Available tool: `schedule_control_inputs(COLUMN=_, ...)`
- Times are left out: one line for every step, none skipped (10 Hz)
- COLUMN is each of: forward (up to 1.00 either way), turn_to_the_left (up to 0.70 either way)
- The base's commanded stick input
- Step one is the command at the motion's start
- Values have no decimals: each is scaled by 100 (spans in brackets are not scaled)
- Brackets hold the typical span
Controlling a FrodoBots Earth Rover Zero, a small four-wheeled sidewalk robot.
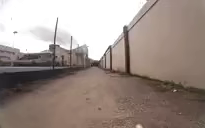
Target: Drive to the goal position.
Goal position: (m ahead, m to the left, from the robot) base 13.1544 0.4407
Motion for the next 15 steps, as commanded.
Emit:
schedule_control_inputs(forward=30, turn_to_the_left=0)
schedule_control_inputs(forward=30, turn_to_the_left=0)
schedule_control_inputs(forward=30, turn_to_the_left=0)
schedule_control_inputs(forward=30, turn_to_the_left=0)
schedule_control_inputs(forward=30, turn_to_the_left=0)
schedule_control_inputs(forward=30, turn_to_the_left=0)
schedule_control_inputs(forward=30, turn_to_the_left=0)
schedule_control_inputs(forward=30, turn_to_the_left=0)
schedule_control_inputs(forward=30, turn_to_the_left=0)
schedule_control_inputs(forward=30, turn_to_the_left=0)
schedule_control_inputs(forward=30, turn_to_the_left=0)
schedule_control_inputs(forward=30, turn_to_the_left=0)
schedule_control_inputs(forward=30, turn_to_the_left=0)
schedule_control_inputs(forward=30, turn_to_the_left=0)
schedule_control_inputs(forward=30, turn_to_the_left=0)
